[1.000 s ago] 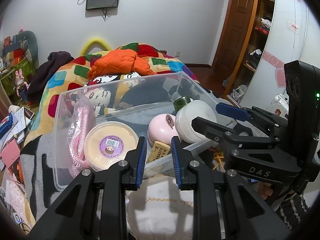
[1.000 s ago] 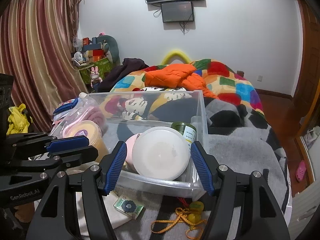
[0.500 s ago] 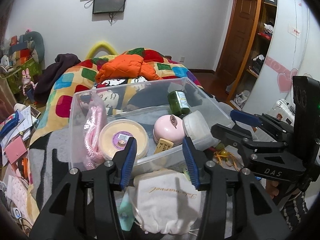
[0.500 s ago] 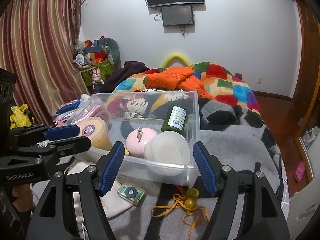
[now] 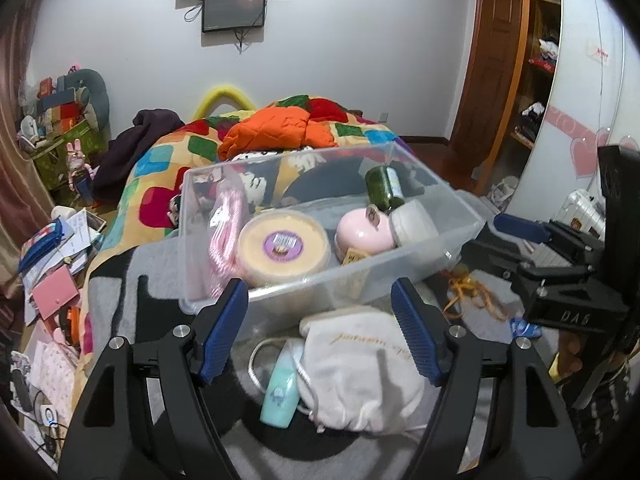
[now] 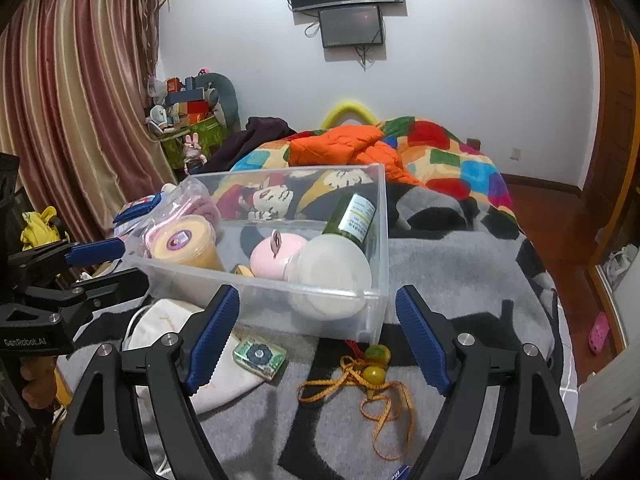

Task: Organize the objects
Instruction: 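Withdraw both open grippers from the box toward the teal bottle and green packet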

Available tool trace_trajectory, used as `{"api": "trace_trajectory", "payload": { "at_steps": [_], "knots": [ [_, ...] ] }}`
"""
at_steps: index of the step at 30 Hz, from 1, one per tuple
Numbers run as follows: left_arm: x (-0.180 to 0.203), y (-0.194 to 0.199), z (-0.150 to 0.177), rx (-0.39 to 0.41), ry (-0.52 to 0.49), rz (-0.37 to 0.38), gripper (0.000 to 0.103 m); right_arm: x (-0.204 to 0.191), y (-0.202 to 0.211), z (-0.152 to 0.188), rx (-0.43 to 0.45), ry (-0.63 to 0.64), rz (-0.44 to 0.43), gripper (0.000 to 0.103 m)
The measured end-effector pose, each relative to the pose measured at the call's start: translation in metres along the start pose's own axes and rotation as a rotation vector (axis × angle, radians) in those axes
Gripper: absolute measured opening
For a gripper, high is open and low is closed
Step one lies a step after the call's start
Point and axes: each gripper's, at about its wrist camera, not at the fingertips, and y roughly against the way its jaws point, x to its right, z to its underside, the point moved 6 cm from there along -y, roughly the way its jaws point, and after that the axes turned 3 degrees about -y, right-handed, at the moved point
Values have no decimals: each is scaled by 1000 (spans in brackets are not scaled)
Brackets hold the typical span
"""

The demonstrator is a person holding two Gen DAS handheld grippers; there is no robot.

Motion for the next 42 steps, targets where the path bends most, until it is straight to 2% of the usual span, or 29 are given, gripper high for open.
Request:
{"api": "trace_trajectory", "payload": {
  "at_steps": [18,26,31,34,42],
  "knots": [
    [-26,-8,51,-108,52,-42,76,-7,-10,28,-81,-13,-21,78],
    [-34,-5,62,-115,77,-20,76,-16,-15,35,-103,-3,-31,78],
    [-34,-2,64,-109,79,-2,64,-19,-20,38,-118,-6,-40,78],
    [-37,0,64,-105,82,-4,61,-20,-21,38,-122,-10,-43,78],
    [-54,14,65,-78,140,-9,60,-20,-22,38,-121,-18,-42,78]
  ]
}}
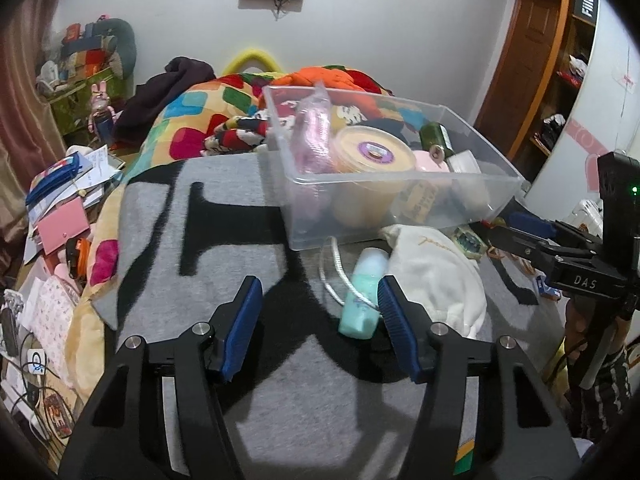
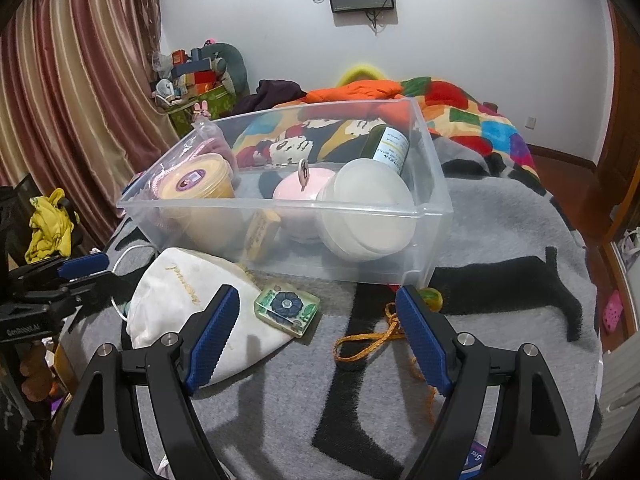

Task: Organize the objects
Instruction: 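Withdraw both open grippers from the box toward the teal bottle and green packet, then grasp the teal lotion bottle with the left gripper while the right grasps the green square packet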

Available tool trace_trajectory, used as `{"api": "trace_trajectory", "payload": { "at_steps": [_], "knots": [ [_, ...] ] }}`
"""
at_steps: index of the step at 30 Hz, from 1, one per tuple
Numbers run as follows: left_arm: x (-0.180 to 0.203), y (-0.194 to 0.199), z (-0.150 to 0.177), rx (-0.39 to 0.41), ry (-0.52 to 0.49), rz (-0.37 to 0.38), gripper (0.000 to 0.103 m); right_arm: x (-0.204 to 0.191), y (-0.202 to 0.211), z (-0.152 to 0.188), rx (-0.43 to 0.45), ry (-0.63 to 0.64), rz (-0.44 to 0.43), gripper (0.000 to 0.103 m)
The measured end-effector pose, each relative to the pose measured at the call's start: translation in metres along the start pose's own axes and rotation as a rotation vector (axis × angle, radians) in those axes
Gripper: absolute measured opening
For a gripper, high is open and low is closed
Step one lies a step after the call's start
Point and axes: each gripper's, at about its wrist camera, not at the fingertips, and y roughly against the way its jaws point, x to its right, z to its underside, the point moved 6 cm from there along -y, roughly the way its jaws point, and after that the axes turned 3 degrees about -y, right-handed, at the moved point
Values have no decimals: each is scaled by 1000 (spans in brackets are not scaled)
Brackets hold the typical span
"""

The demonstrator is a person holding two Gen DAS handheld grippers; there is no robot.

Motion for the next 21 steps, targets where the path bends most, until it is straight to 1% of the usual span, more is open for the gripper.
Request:
{"api": "trace_trajectory", "payload": {
  "at_steps": [4,10,17,21],
  "knots": [
    [-4,2,3,-6,-1,-16,58,-1,-2,1,-3,0,2,78],
    [-1,-4,14,-42,-40,-38,57,-3,-3,2,-5,7,4,78],
    [9,-7,23,-63,-71,-14,57,-4,-5,3,-8,15,6,77],
    [13,-14,19,-69,-74,-5,56,-7,-9,5,-20,20,0,72]
  ]
}}
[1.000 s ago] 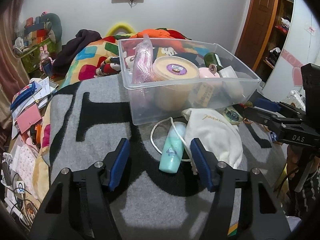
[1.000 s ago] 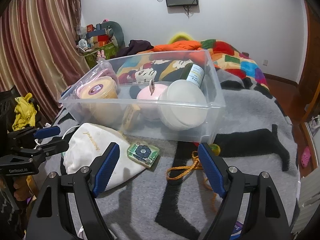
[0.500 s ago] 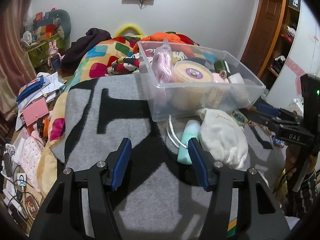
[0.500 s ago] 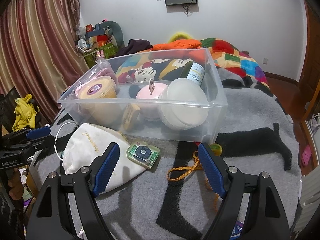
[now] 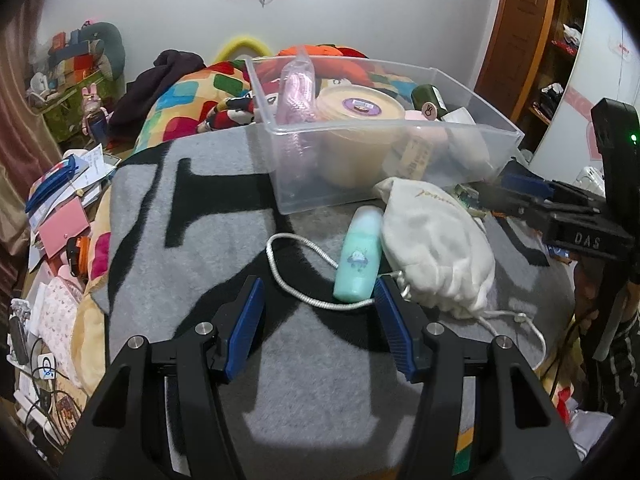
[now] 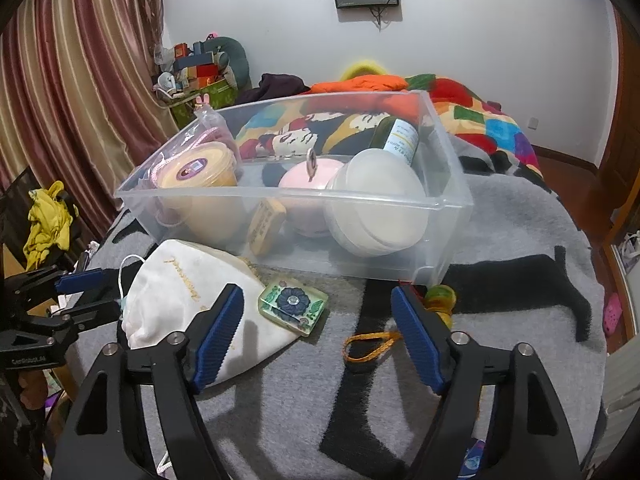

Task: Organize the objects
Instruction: 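Grasp the teal lotion bottle with the left gripper while the right grasps the green square packet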

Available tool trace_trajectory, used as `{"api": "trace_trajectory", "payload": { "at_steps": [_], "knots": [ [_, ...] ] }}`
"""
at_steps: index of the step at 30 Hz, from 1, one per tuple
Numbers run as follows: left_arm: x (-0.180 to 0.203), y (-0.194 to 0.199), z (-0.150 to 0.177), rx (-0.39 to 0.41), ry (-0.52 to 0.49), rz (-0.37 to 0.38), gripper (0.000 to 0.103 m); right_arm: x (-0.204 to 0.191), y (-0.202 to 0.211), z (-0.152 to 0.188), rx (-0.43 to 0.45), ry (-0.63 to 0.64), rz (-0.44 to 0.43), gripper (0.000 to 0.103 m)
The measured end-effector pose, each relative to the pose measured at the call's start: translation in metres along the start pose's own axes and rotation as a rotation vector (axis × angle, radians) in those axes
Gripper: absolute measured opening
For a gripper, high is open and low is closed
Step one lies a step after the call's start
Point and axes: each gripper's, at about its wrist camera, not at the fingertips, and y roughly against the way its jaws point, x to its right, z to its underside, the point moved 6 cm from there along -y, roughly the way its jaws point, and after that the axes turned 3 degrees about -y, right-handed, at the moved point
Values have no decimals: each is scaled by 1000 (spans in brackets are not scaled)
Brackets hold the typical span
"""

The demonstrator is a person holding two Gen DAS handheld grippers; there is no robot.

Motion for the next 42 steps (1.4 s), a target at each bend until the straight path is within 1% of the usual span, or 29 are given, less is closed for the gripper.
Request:
{"api": "trace_trajectory", "payload": {
  "at_steps": [1,3,5,7,13,15,20,23,24,26,31,37,42],
  "knots": [
    [1,-2,-2,-1,0,2,54,-1,-1,0,-2,3,-1,72],
    [2,-5,-5,-5,-3,-2,52,-3,-2,1,-4,8,0,71],
    [1,-6,-8,-3,-5,-26,52,-3,-3,1,-7,9,-2,70],
    [-3,-2,-12,12,9,-38,52,-4,-5,1,-13,8,-4,66],
    [-17,14,-24,64,57,-43,52,-3,-9,2,-22,1,-11,65],
    [-16,18,-27,76,54,-43,52,-4,-10,2,-23,0,-13,62],
    [-5,23,-36,106,37,-6,52,-5,-14,3,-35,1,-10,52],
    [3,20,-40,114,23,18,52,-6,-15,4,-38,-1,-10,51],
    [6,18,-40,111,18,24,52,-6,-14,4,-36,0,-9,50],
    [9,12,-40,98,9,24,47,-6,-15,4,-36,0,-11,49],
    [9,-7,-31,41,-5,14,40,-6,-16,4,-42,1,-16,48],
    [9,-12,-20,5,-32,10,40,-7,-17,5,-44,-4,-17,48],
    [15,-19,-10,-34,-76,15,40,-7,-18,5,-44,-1,-13,48]
  ]
}}
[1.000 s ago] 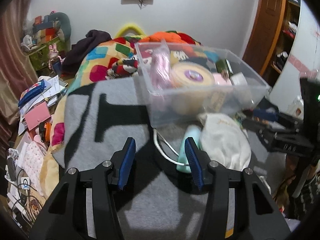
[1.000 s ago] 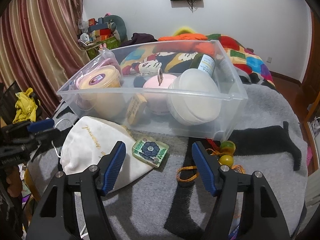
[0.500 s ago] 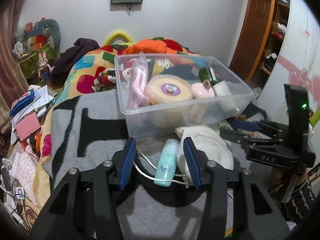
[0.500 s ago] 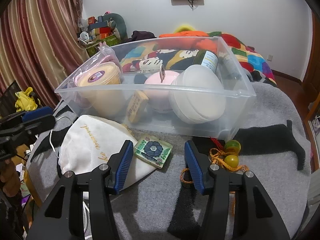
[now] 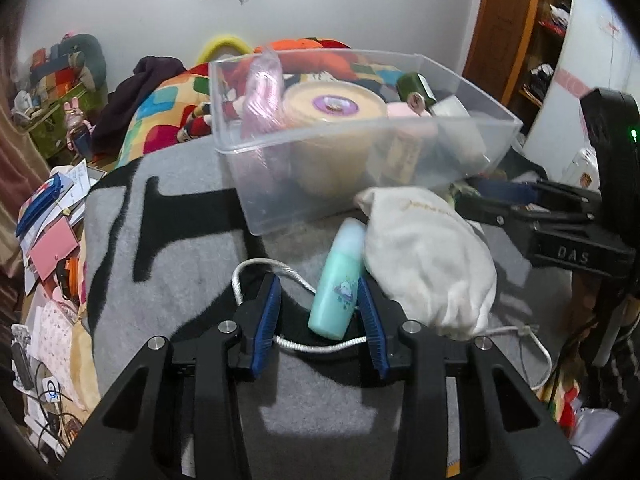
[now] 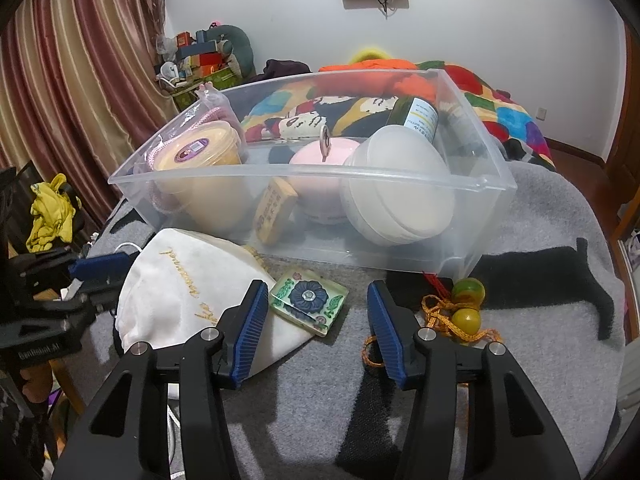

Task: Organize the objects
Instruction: 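Grasp the teal lotion bottle with the left gripper while the right grasps the green square packet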

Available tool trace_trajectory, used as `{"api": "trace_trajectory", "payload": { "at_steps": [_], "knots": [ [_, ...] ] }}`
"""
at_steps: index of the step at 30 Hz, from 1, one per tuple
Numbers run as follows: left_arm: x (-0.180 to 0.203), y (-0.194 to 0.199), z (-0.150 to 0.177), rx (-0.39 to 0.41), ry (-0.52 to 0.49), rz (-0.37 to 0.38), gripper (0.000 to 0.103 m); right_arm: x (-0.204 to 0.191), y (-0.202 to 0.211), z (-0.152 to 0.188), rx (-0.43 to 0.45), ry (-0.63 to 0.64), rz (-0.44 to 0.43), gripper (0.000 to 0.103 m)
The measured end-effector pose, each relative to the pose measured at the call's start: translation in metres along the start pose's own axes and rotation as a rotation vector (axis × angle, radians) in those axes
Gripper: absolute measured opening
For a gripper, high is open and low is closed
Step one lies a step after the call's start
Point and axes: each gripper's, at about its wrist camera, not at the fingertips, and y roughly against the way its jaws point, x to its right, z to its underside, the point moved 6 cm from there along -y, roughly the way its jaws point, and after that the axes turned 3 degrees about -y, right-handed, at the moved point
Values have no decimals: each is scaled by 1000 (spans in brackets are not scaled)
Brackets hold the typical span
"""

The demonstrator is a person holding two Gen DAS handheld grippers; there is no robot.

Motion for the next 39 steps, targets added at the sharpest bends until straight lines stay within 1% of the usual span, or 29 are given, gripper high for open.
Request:
{"api": "trace_trajectory", "payload": {
  "at_steps": [8,11,12,13,15,18,23,33,39],
  "knots": [
    [-1,-9,-4,-14,14,18,39,-3,-4,-1,-8,17,16,48],
    [-1,-10,-6,-11,21,19,34,-3,-5,-1,-16,21,9,38],
    [-1,-10,-6,-10,20,18,32,-4,-6,-1,-20,24,11,38],
    [-1,-9,-6,-9,19,17,27,-5,-5,0,-17,30,17,38],
    [-1,-10,-8,-8,17,14,24,-7,-5,0,-9,42,30,38],
    [0,-11,-9,-6,23,13,24,-7,-3,0,-2,47,37,38],
    [-3,-8,-8,10,45,0,24,-3,0,-1,6,17,20,38],
    [-9,17,-11,69,80,-24,24,-1,5,-1,21,3,6,38],
    [-9,30,-15,106,107,-15,24,0,17,-3,47,-7,4,38]
  ]
}}
